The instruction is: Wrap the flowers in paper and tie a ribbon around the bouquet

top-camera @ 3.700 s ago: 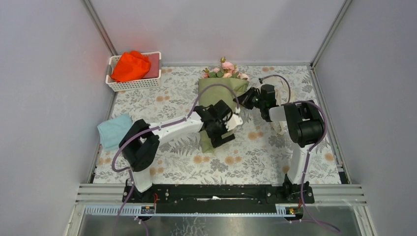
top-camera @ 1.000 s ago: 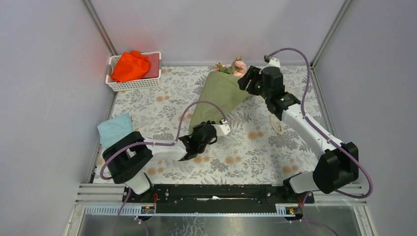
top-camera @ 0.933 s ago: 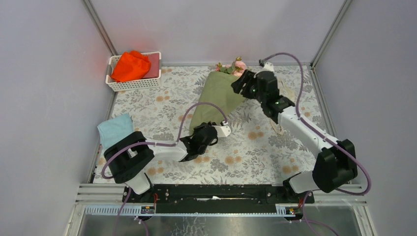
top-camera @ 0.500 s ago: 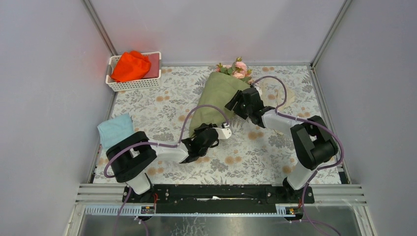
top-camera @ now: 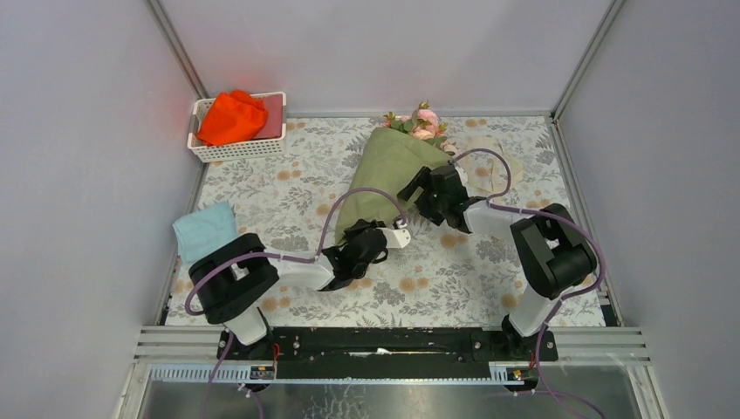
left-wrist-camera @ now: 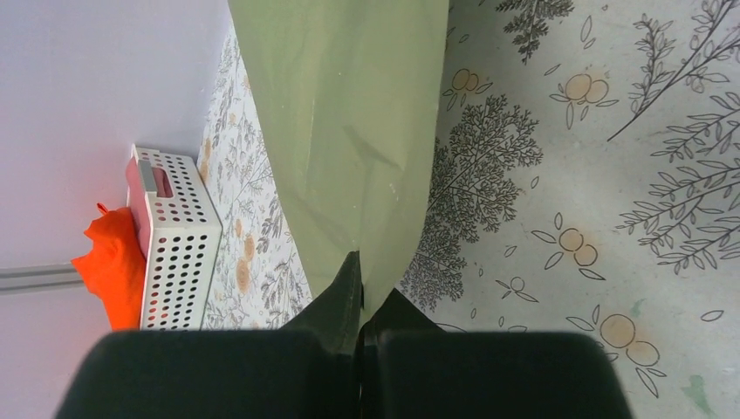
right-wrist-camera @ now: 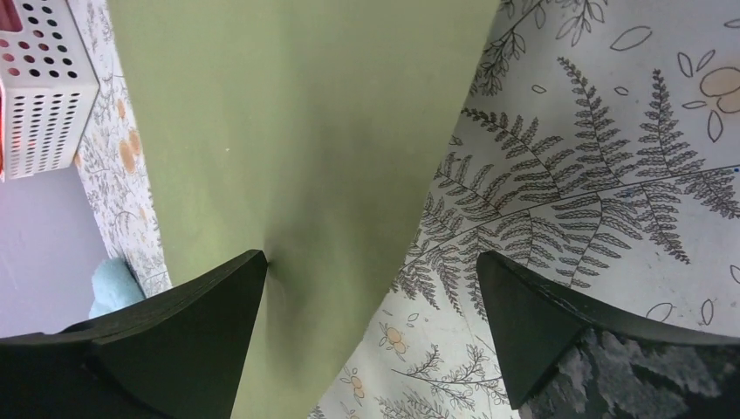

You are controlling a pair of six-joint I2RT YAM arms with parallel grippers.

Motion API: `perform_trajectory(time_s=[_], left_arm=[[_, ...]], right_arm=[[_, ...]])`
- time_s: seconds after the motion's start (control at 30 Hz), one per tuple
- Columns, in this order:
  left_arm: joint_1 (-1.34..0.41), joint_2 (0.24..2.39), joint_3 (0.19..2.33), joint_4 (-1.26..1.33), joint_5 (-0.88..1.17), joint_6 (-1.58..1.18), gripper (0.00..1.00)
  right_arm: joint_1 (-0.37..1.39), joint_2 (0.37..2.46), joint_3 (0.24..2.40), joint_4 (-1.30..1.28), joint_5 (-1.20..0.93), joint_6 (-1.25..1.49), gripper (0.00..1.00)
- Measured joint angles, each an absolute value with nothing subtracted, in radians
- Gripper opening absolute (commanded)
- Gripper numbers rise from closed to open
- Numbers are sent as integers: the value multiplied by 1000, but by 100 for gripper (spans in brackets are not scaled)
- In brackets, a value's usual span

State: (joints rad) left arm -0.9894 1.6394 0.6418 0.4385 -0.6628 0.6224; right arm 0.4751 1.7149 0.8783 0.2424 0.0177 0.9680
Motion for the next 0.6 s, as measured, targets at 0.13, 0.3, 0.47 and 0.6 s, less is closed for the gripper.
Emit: perform_trajectory(time_s=[0.13, 0.3, 0.47, 0.6], left_arm=[[-1000, 1645, 633, 453, -663, 628, 0], [-1014, 1648, 619, 456, -663, 630, 0], [-1024, 1648, 617, 450, -662, 622, 0], [-1026, 1648, 628, 425, -661, 607, 0]], right_arm=[[473, 1732, 874, 237, 15, 982, 99], [448, 1788, 875, 315, -23, 990, 77], [406, 1853, 877, 426, -103, 979, 62], [373, 1913, 910, 476, -194, 973, 43]])
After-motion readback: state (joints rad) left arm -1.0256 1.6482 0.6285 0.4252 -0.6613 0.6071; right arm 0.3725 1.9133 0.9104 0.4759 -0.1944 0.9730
